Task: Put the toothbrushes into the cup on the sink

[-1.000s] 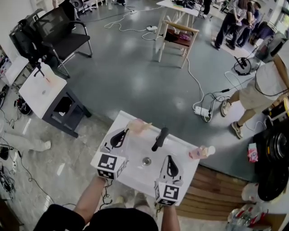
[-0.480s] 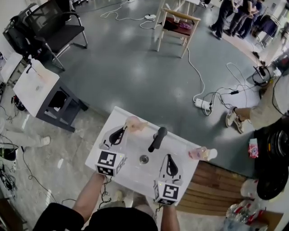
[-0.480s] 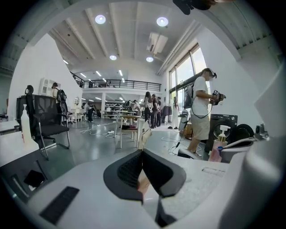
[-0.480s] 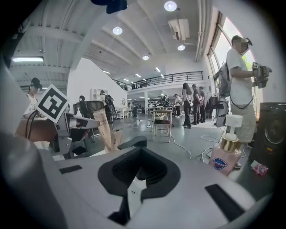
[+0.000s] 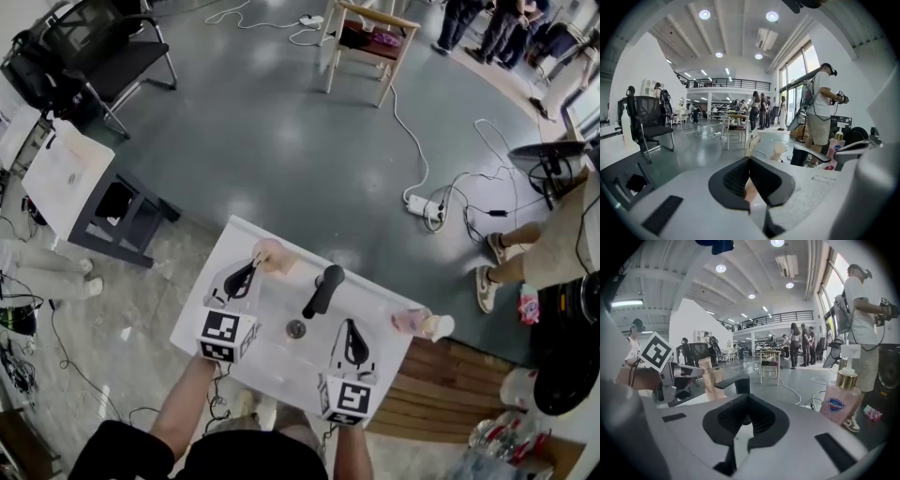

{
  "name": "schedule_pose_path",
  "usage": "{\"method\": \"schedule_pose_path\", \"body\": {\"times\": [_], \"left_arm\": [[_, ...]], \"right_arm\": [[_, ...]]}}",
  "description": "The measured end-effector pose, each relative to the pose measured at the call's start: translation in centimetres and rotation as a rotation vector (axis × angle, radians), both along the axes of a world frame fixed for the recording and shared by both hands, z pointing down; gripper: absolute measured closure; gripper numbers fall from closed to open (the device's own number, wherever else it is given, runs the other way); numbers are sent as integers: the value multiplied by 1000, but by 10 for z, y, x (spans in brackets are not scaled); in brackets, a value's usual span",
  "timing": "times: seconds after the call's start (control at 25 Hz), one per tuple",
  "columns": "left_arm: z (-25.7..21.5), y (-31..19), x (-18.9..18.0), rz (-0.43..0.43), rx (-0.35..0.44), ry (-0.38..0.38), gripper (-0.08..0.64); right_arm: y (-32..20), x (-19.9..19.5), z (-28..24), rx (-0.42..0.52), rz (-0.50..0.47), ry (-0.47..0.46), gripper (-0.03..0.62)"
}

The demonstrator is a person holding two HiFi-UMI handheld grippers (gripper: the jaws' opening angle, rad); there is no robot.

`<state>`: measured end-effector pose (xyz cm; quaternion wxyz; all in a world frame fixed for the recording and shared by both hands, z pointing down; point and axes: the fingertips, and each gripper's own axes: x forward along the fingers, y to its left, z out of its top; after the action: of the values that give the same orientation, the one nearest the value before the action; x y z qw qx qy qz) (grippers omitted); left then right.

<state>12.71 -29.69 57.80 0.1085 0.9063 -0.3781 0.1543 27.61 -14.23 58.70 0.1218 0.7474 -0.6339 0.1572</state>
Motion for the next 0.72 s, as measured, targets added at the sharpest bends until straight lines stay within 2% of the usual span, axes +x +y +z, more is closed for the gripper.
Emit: {"method": "schedule_pose_path", "body": {"times": [0.2, 0.72], "left_arm": [[10, -4, 1, -7, -12, -11, 557], [9, -6, 3, -19, -8, 21, 550]], "right_arm": [[-1, 7, 14, -4, 2, -5, 594], [-4, 7, 16, -15, 13, -20, 594]]}}
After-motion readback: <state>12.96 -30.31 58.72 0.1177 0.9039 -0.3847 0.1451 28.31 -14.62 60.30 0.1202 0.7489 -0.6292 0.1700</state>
